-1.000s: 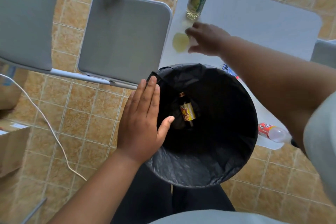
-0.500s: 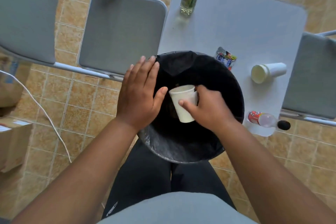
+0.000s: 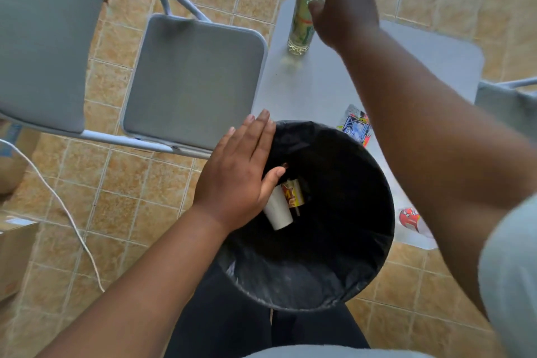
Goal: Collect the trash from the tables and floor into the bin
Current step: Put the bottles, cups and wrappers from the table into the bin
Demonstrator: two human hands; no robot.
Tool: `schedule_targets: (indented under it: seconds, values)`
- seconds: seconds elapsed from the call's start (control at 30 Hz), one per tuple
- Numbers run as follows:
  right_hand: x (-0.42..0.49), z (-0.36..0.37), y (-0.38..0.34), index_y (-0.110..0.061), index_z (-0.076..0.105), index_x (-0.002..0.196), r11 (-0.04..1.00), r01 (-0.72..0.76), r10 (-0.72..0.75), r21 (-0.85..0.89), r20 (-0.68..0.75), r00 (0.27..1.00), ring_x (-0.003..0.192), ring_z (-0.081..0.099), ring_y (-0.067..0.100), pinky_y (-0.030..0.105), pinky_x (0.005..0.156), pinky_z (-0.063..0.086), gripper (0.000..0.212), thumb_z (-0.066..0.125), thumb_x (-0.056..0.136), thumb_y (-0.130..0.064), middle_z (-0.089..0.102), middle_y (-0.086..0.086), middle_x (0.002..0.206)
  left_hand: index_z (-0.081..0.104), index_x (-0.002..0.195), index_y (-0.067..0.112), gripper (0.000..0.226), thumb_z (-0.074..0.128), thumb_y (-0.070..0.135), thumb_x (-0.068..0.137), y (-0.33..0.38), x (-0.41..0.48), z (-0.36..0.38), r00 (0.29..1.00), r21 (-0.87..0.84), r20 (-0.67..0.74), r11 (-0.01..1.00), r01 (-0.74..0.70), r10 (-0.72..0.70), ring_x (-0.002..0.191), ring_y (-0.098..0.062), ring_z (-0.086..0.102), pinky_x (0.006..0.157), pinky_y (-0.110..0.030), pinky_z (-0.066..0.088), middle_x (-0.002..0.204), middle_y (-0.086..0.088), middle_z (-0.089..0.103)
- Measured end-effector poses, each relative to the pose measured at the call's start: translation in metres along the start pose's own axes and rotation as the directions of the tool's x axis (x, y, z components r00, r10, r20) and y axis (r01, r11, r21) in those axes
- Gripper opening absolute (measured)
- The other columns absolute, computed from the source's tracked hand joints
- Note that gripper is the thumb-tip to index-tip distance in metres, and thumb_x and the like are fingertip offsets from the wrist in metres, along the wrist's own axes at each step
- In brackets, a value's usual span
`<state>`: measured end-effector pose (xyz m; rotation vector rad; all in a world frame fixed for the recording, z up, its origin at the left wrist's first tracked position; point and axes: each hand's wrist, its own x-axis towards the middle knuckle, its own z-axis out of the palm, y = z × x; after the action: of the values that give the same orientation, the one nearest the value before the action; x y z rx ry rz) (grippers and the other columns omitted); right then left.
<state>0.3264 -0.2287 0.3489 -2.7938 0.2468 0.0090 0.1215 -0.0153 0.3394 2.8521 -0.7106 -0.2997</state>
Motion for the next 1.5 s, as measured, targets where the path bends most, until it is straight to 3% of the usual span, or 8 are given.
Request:
schedule_targets:
  seconds: [0.1, 0.3, 0.5, 0.73, 1.0, 1.23, 1.37, 1.5]
  values:
    - [0.044, 0.02, -0.002, -0.017, 0.029, 0.152, 0.97, 0.081, -0.031, -0.228, 0.216, 0.976, 0.131, 0.043, 0.043, 0.05, 0.099, 0.048, 0.078, 0.063, 0.084, -0.001, 0.029, 0.016, 0.155, 0.028, 0.155, 0.009, 0.068, 0.035, 0.048, 0.1, -0.001, 0.0, 0.001, 1.0, 0.004, -0.008, 1.0, 0.001, -0.001, 0.151, -0.025, 0.024, 0.122, -0.043, 0.023, 0.164, -0.007, 0.024]
    - [0.046, 0.034, 0.009, 0.004, 0.056, 0.125, 0.917, 0.216, -0.15, -0.336, 0.212, 0.966, 0.111, 0.057, 0.044, 0.046, 0.089, 0.049, 0.034, 0.059, 0.091, 0.003, 0.054, 0.026, 0.124, 0.028, 0.155, 0.008, 0.068, 0.035, 0.048, 0.101, 0.0, -0.001, 0.003, 1.0, -0.001, -0.018, 1.0, -0.004, 0.004, 0.15, -0.025, 0.025, 0.122, -0.043, 0.023, 0.163, -0.008, 0.025]
    - [-0.023, -0.002, 0.018, -0.013, 0.065, 0.126, 0.991, 0.119, -0.107, 0.059, -0.18, 0.978, 0.103, 0.064, 0.03, 0.032, 0.086, 0.05, 0.041, 0.064, 0.086, -0.024, 0.067, 0.011, 0.115, 0.03, 0.154, 0.008, 0.067, 0.036, 0.047, 0.1, 0.0, -0.001, 0.001, 1.0, -0.019, -0.029, 1.0, -0.01, 0.01, 0.15, -0.026, 0.027, 0.12, -0.044, 0.026, 0.163, -0.009, 0.027]
    - [-0.177, -0.102, 0.002, 0.004, 0.048, 0.126, 0.749, 0.328, 0.123, 0.576, -0.607, 0.785, 0.097, 0.068, 0.018, 0.02, 0.08, 0.052, 0.038, 0.065, 0.097, -0.013, 0.062, 0.002, 0.109, 0.027, 0.155, 0.008, 0.066, 0.041, 0.033, 0.096, 0.002, -0.001, -0.001, 1.0, -0.021, -0.01, 1.0, -0.002, 0.002, 0.149, -0.026, 0.028, 0.12, -0.039, 0.025, 0.163, -0.008, 0.025]
    - [-0.261, -0.03, 0.004, -0.011, 0.063, 0.11, 0.929, 0.047, -0.019, 0.366, -0.081, 0.997, 0.085, 0.067, 0.026, 0.038, 0.073, 0.056, 0.026, 0.071, 0.087, -0.022, 0.067, 0.006, 0.1, 0.032, 0.153, 0.004, 0.072, 0.047, 0.021, 0.084, 0.007, 0.0, -0.002, 0.999, -0.008, -0.036, 1.0, 0.002, -0.002, 0.146, -0.03, 0.033, 0.116, -0.036, 0.029, 0.161, -0.012, 0.03]
    - [-0.247, 0.027, 0.024, -0.016, 0.061, 0.116, 0.987, -0.132, 0.105, 0.09, 0.258, 0.96, 0.092, 0.063, 0.042, 0.038, 0.072, 0.051, 0.024, 0.058, 0.095, -0.027, 0.062, 0.016, 0.103, 0.026, 0.154, 0.001, 0.075, 0.052, 0.017, 0.085, 0.014, 0.006, -0.003, 1.0, 0.057, 0.002, 0.998, -0.017, 0.017, 0.149, -0.033, 0.025, 0.119, -0.043, 0.023, 0.162, -0.015, 0.025]
    - [-0.232, -0.005, 0.027, -0.013, 0.073, 0.104, 0.972, 0.055, -0.04, 0.228, -0.072, 0.997, 0.08, 0.068, 0.027, 0.034, 0.069, 0.053, 0.022, 0.064, 0.092, -0.029, 0.071, 0.007, 0.088, 0.025, 0.154, 0.002, 0.074, 0.046, 0.028, 0.088, 0.021, 0.014, -0.003, 1.0, 0.102, -0.01, 0.995, -0.021, 0.022, 0.151, -0.034, 0.018, 0.122, -0.05, 0.012, 0.163, -0.016, 0.023]
    - [-0.204, -0.026, 0.081, -0.012, 0.076, 0.083, 0.936, -0.022, 0.173, 0.352, -0.404, 0.898, 0.071, 0.067, 0.018, 0.031, 0.069, 0.052, 0.018, 0.065, 0.089, -0.025, 0.074, 0.002, 0.077, 0.028, 0.153, 0.003, 0.07, 0.045, 0.033, 0.092, 0.033, 0.024, 0.002, 0.994, 0.115, -0.041, 0.989, -0.095, 0.1, 0.151, -0.035, 0.018, 0.123, -0.054, 0.009, 0.162, -0.014, 0.025]
